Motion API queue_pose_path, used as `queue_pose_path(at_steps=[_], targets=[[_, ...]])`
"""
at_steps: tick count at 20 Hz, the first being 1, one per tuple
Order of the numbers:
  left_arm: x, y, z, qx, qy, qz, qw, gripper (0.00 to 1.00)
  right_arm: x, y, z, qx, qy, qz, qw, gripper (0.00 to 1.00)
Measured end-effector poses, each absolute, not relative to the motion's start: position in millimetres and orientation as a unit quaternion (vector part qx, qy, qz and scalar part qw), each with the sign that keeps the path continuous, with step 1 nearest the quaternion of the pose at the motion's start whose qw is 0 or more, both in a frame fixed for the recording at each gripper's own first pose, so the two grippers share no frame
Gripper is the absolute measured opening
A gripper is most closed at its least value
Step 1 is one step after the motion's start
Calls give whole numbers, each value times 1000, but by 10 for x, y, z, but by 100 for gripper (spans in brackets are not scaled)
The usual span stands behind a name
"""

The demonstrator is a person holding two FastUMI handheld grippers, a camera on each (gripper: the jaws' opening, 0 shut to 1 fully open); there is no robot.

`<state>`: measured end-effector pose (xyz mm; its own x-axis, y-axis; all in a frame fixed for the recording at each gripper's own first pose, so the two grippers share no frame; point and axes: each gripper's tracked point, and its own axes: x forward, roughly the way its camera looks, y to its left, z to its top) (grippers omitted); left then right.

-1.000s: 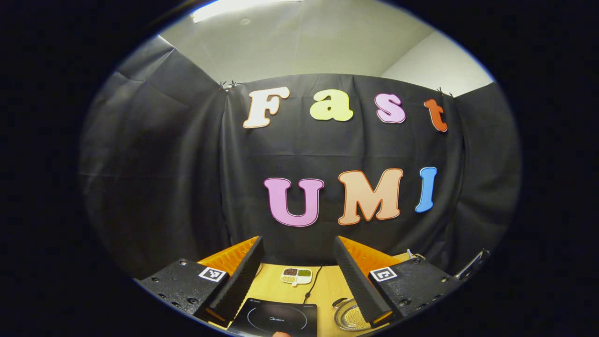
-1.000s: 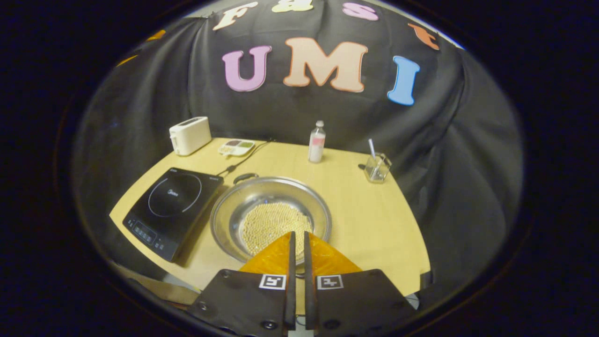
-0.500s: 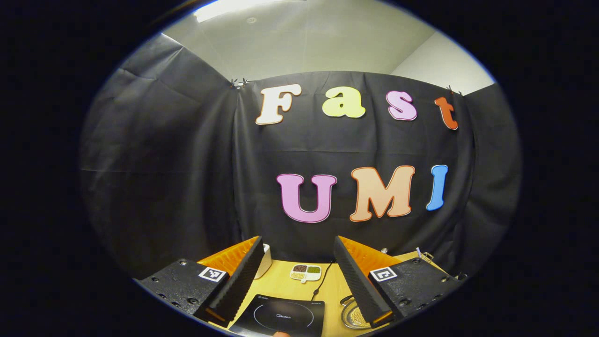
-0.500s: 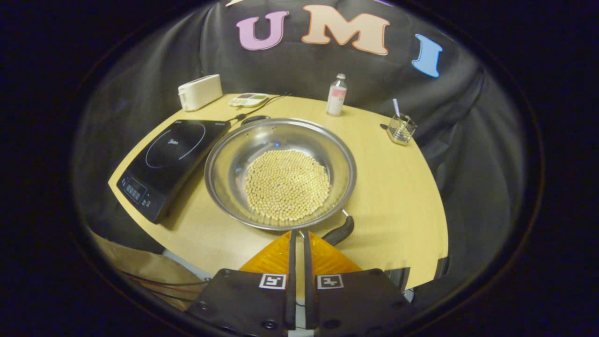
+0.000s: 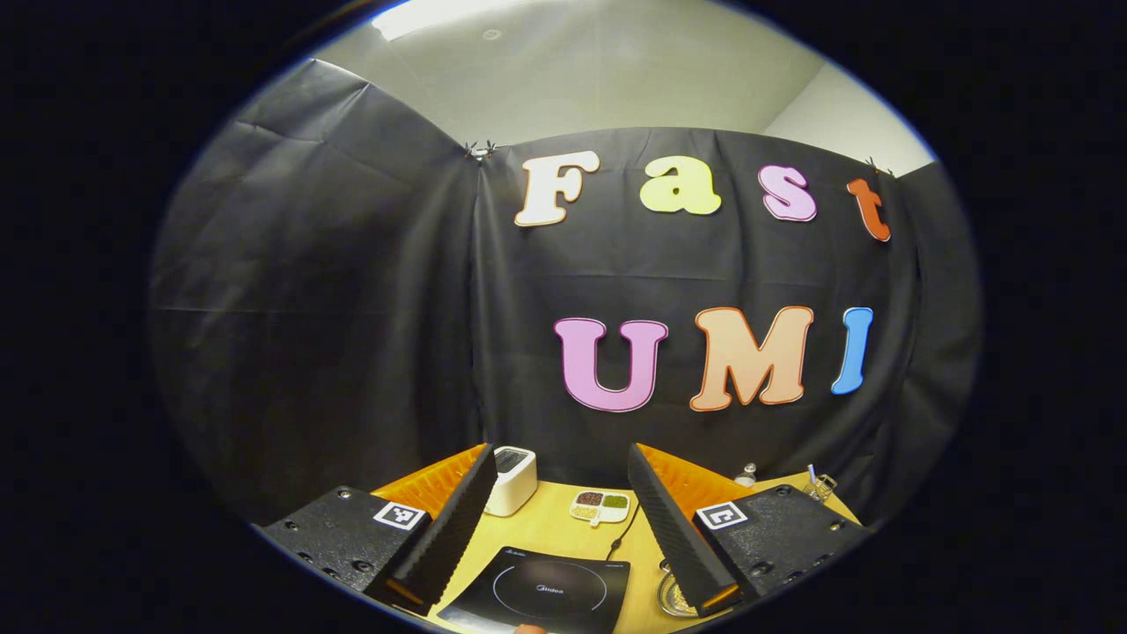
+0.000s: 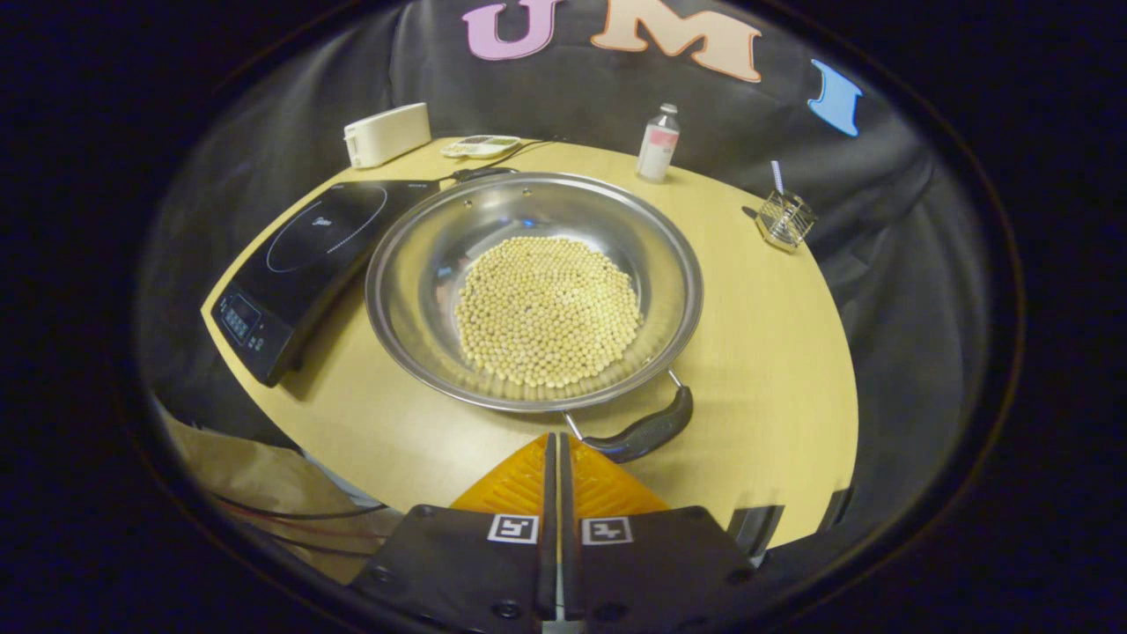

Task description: First push the handle of the pot to place it horizontally, then grasp the pot with both hands and set it on the induction cooktop.

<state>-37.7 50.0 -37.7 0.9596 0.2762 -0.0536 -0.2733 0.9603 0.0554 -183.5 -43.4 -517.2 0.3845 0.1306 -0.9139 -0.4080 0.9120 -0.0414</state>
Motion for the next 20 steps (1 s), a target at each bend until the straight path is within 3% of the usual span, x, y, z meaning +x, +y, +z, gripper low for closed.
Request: queue_pose_path(at_steps=[1,2,5,13,20], targets=[[-387,522,-382,23,31,144,989,93,-1804,-464,-5166,-133,530,163,822,7],[-394,552,-398,23,32,149,988,93,-1774,-528,-5178,-139,529,159,822,3],[-404,606,-423,23,35,162,986,96,-1612,-659,-5198,-143,530,147,823,3],[-435,764,-463,29,37,194,980,94,-1143,-922,-5263,-143,524,120,831,3],[-406,770,-598,32,56,192,979,94,-926,-997,-5315,-140,518,103,837,3]])
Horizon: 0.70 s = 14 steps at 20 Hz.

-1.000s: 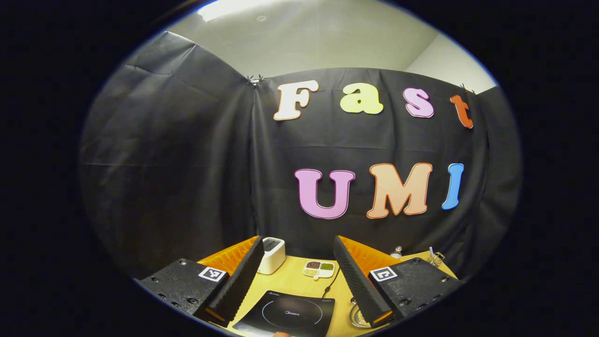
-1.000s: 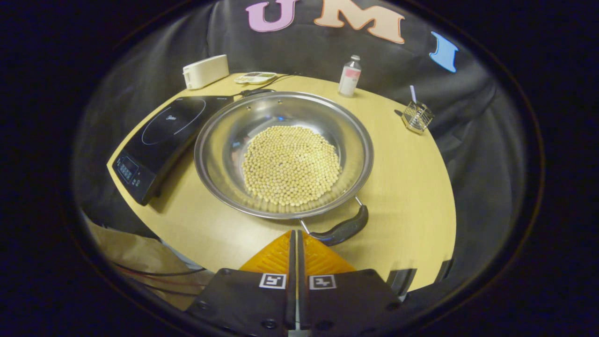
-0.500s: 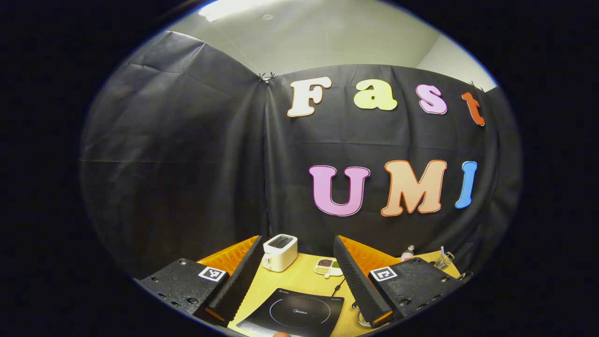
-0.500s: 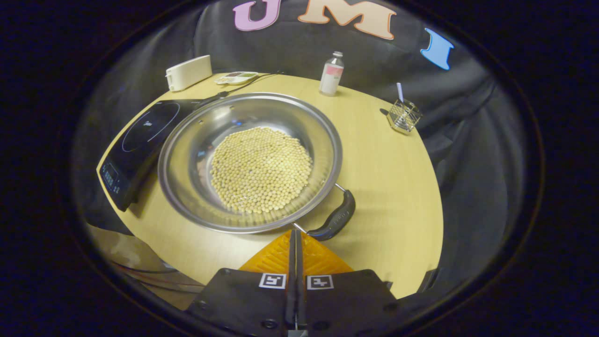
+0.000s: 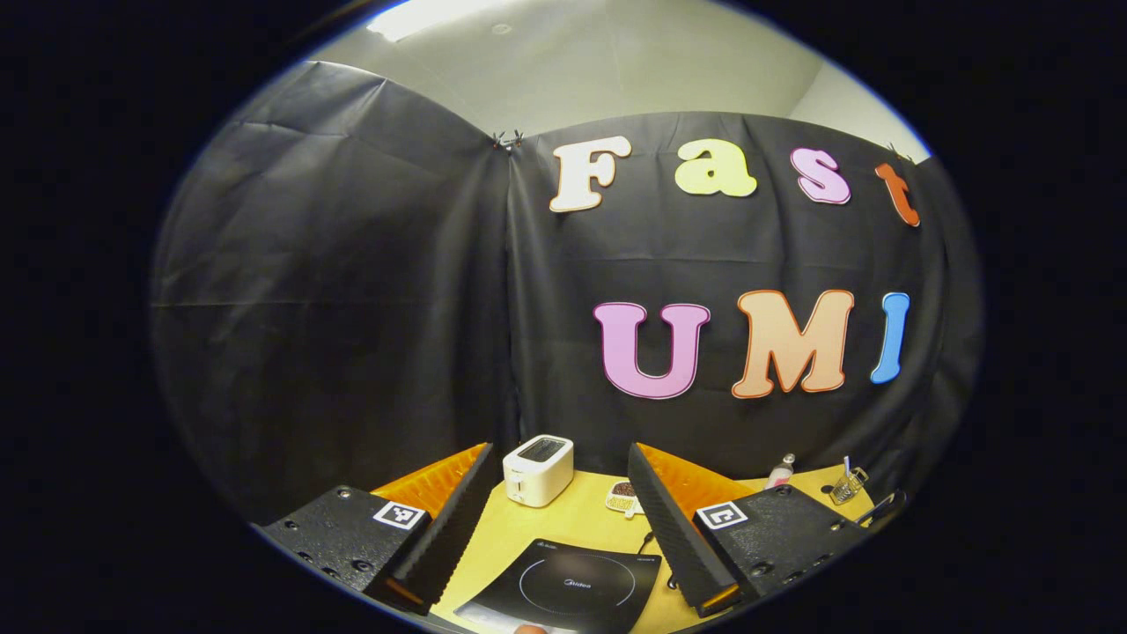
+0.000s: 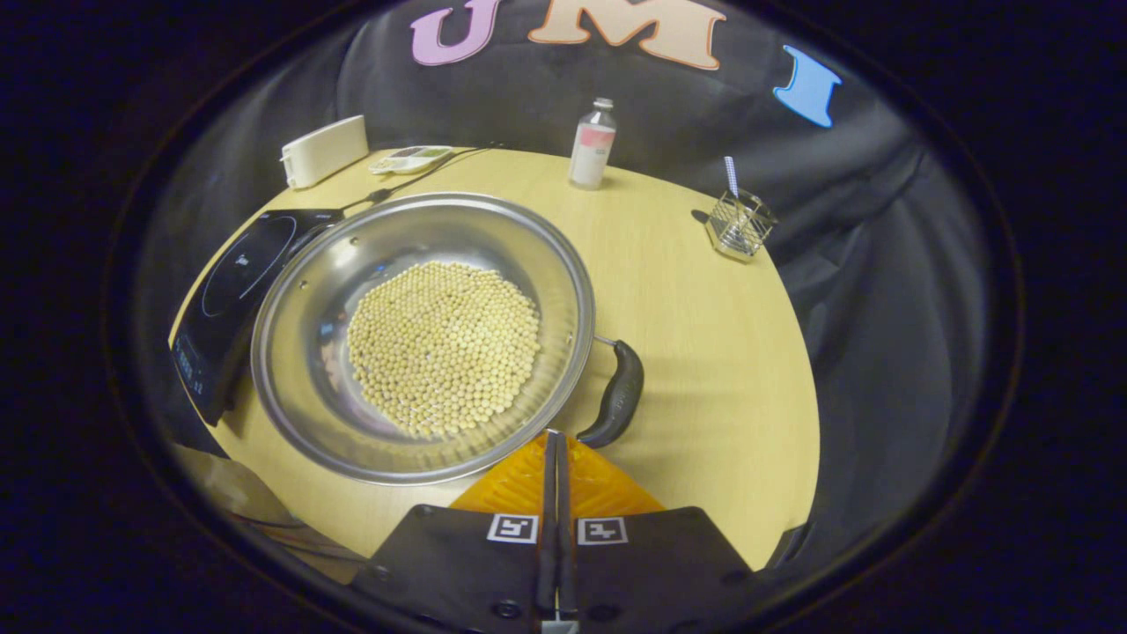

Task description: First push the handle of the pot to place it horizontally, then grasp the pot with both hands and set it on the induction cooktop.

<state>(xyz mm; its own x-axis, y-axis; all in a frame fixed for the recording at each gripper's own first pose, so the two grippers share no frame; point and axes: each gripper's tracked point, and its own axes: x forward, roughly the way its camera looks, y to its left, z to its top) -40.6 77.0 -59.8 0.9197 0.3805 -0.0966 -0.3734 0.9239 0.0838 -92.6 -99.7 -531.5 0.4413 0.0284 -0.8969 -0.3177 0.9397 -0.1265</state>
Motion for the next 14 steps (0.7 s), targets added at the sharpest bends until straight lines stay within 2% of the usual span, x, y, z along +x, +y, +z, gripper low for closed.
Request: queue_pose_path(at_steps=[7,8,9,10,14], targets=[[-206,524,-939,12,97,144,985,94,-938,-1125,-5231,-132,516,85,842,3],[-176,490,-992,7,103,136,985,97,-953,-1151,-5186,-130,512,81,845,3],[-137,443,-1055,3,110,127,986,97,-963,-1176,-5130,-128,508,77,848,7],[-118,414,-1141,1,119,120,986,97,-957,-1205,-5075,-126,502,73,853,3],[36,273,-1436,3,145,82,986,94,-897,-1232,-4823,-99,474,52,873,3]])
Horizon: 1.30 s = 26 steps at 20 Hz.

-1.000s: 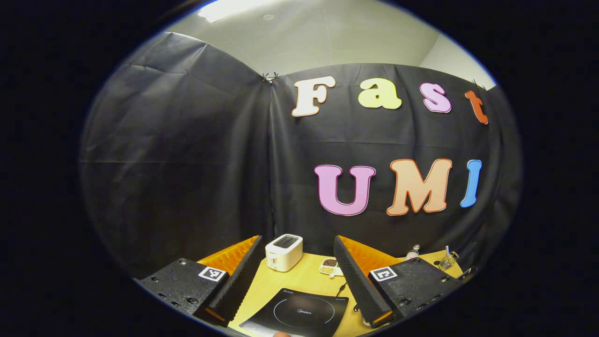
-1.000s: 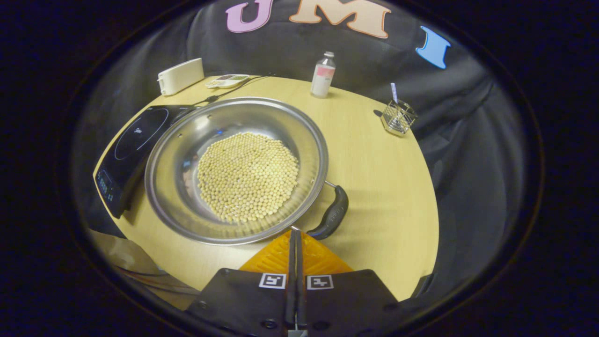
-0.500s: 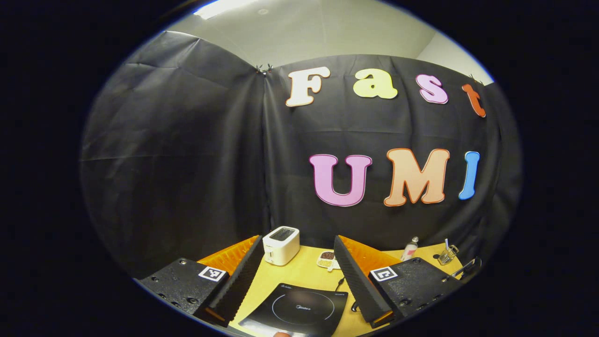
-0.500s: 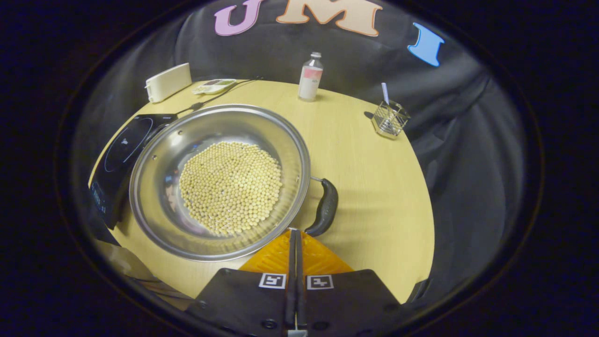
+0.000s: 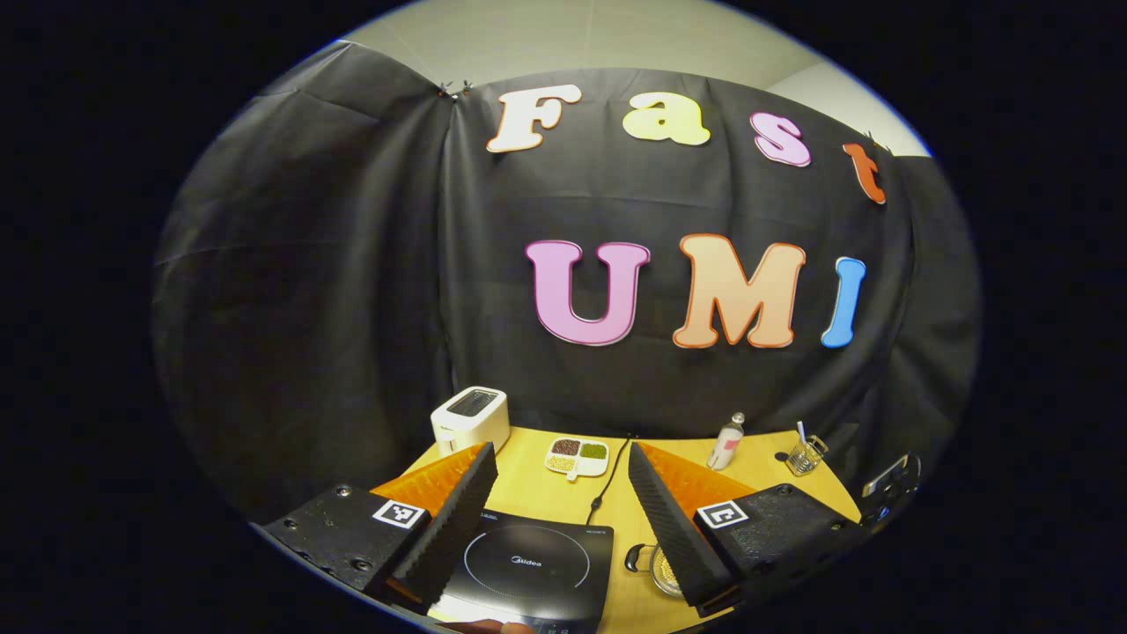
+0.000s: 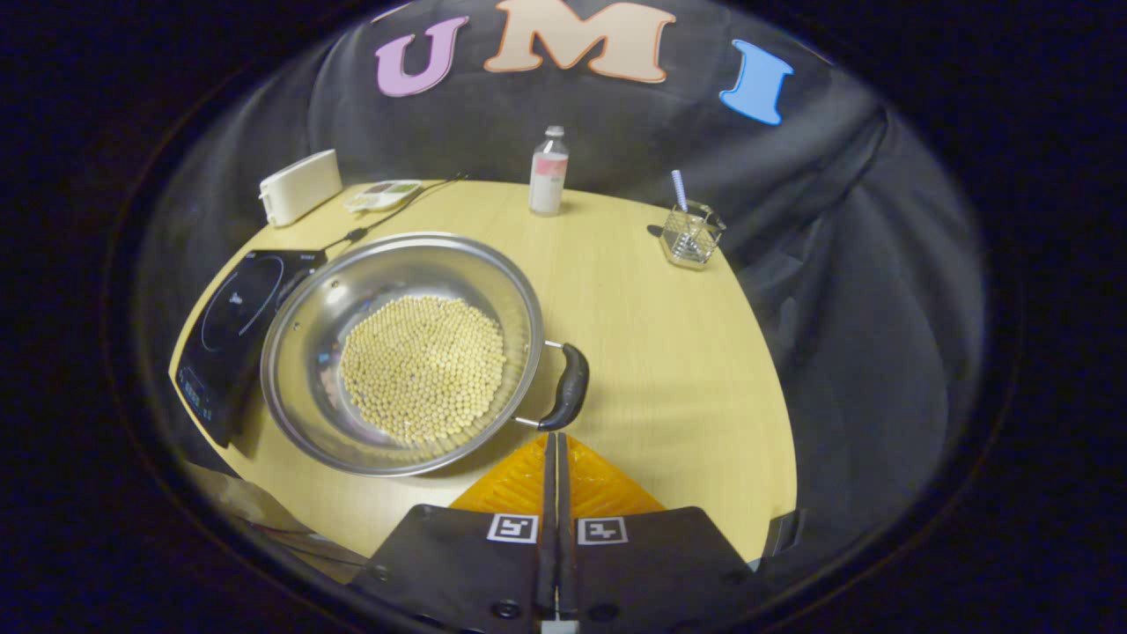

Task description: First push the handle of the pot to place it horizontally, then grasp the pot with both hands and set it on the induction cooktop.

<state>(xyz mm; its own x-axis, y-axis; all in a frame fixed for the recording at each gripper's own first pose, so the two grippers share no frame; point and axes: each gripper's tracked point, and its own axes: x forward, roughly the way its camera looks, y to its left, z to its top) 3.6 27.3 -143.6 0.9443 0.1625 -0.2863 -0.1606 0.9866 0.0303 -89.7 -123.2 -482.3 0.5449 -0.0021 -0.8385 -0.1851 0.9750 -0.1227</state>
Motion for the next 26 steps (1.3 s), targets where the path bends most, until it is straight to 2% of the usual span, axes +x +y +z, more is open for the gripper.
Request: queue_pose_path(at_steps=[5,6,7,9,11,12,14,16,21,24,26], targets=[[216,87,-1796,-3,178,39,983,97,-763,-1257,-4532,-81,438,35,895,3],[246,53,-1876,-3,187,32,982,97,-733,-1267,-4479,-80,431,32,898,7],[266,25,-1953,-2,195,26,981,97,-695,-1275,-4429,-77,424,28,902,3],[316,-30,-2128,-2,215,14,976,97,-654,-1254,-4372,-68,417,26,906,3],[334,-85,-2323,-7,241,4,970,97,-608,-1246,-4355,-59,412,26,909,12],[348,-127,-2417,-11,252,-3,968,97,-589,-1262,-4334,-58,409,22,910,12],[351,-251,-2609,-21,279,-28,960,100,-549,-1255,-4310,-50,405,17,913,29],[373,-295,-2809,-21,306,-41,951,98,-527,-1256,-4330,-44,403,15,914,31],[353,-377,-3294,-18,372,-59,926,98,-452,-1251,-4332,-36,405,10,914,49],[352,-488,-3623,-34,411,-73,908,98,-413,-1262,-4362,-28,406,2,913,55],[338,-548,-3821,-47,440,-79,894,98,-396,-1264,-4415,-19,410,-4,912,53]])
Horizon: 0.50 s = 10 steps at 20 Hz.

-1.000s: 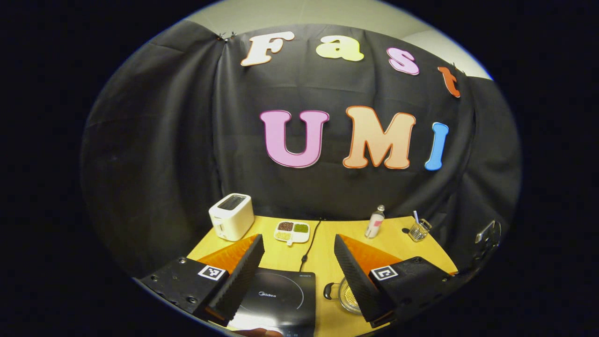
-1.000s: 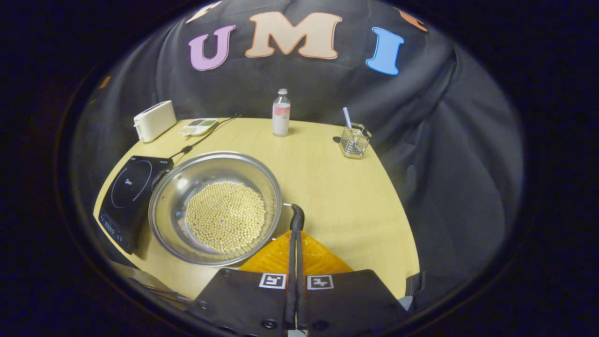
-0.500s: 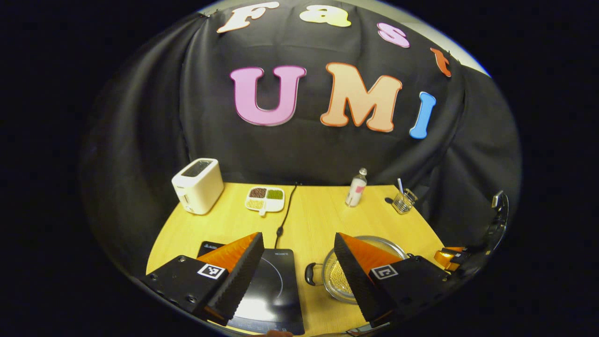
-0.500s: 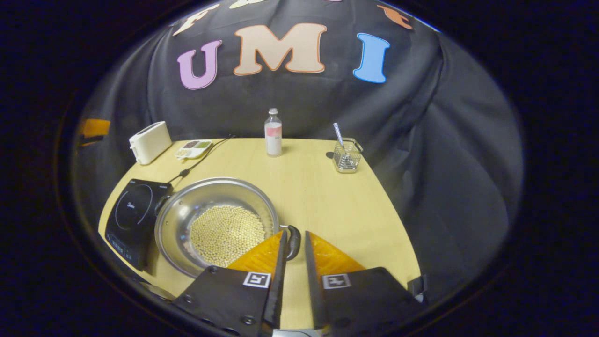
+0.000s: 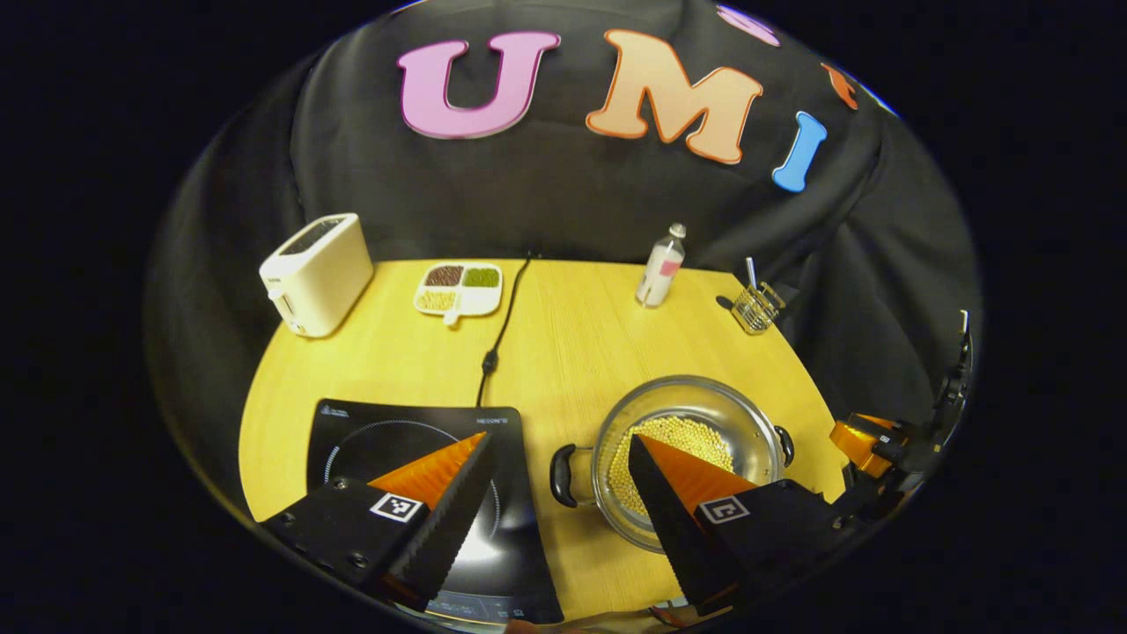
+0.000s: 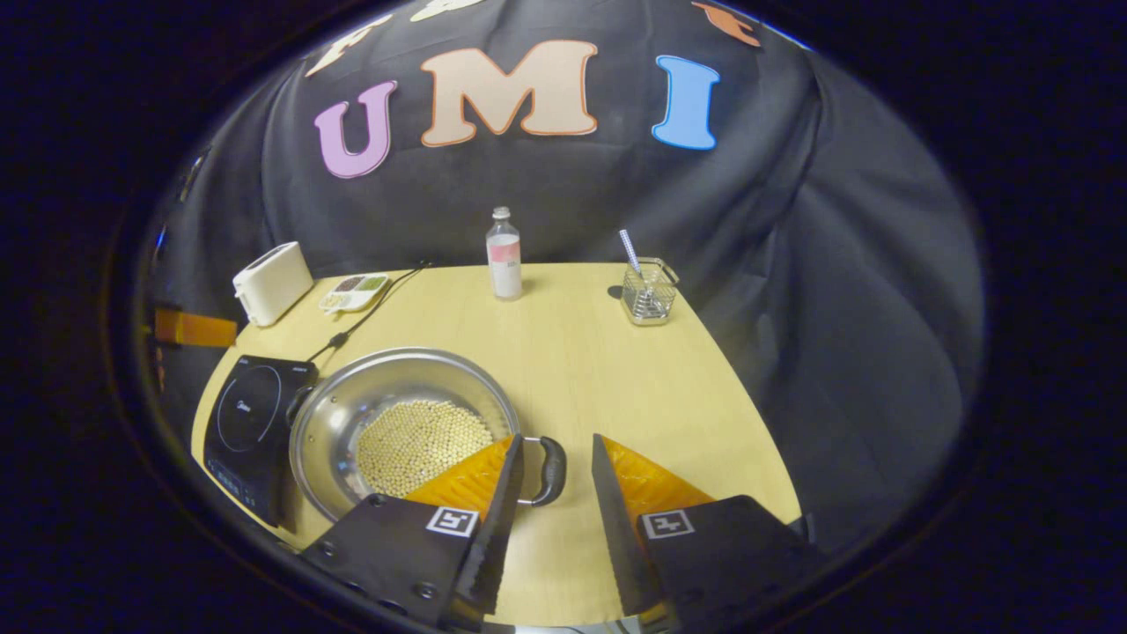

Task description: First push the handle of the pot to place it horizontally, then grasp the pot with both hands and set it on the induction cooktop.

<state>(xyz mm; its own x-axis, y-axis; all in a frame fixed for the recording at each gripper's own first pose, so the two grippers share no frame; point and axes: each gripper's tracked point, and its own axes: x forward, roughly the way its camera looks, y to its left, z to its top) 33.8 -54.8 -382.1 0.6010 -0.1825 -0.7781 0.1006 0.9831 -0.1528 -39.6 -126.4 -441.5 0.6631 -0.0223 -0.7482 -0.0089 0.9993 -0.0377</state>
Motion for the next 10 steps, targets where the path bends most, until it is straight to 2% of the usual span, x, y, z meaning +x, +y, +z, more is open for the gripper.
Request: queue_pose_path(at_steps=[1,2,10], targets=[[322,-562,-3909,-50,452,-81,887,98,-401,-1274,-4438,-16,414,-7,910,63],[317,-574,-3993,-51,463,-81,881,98,-405,-1279,-4460,-13,416,-11,909,69],[276,-688,-4523,-50,515,-93,851,98,-509,-1268,-4710,7,449,-23,893,72]])
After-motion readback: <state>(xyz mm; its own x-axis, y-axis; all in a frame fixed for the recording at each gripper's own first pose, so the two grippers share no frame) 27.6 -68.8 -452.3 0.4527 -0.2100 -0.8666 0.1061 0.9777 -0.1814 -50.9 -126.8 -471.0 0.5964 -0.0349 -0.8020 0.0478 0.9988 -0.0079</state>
